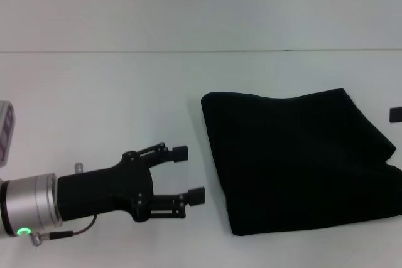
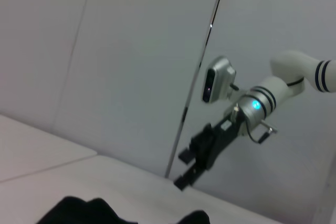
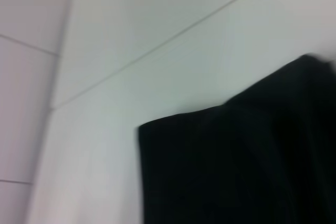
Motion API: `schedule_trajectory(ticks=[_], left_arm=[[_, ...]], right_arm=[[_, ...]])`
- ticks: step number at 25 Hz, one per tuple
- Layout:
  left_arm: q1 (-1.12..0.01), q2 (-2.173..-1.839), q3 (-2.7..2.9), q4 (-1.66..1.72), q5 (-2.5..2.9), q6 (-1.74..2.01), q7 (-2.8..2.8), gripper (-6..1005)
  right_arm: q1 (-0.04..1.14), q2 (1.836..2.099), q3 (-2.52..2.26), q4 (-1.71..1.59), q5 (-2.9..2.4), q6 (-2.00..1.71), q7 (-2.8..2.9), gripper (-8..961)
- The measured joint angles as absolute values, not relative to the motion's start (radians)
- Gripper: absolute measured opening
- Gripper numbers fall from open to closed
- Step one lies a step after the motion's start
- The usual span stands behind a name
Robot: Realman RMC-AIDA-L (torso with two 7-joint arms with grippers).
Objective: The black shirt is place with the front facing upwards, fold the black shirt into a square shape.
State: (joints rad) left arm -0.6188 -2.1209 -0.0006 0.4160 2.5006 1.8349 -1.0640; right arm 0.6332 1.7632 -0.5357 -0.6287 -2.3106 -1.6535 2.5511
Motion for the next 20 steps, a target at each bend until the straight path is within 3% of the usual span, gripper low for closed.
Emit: schedule_trajectory(ticks=[5,20], left_arm=[[-0.618,-2.125,-0.003,0.408,2.470,1.836,-1.068,949],[-0.618,-2.126,-0.003,0.402,2.437,1.828,-1.064,950]], right_arm=[[0.648,1.756,-0.568,-0.619,-2.412,-1.612,2.563,880],[0.695,1.857,-0.587,-0.584,-2.452,-1.487,2.528,884]])
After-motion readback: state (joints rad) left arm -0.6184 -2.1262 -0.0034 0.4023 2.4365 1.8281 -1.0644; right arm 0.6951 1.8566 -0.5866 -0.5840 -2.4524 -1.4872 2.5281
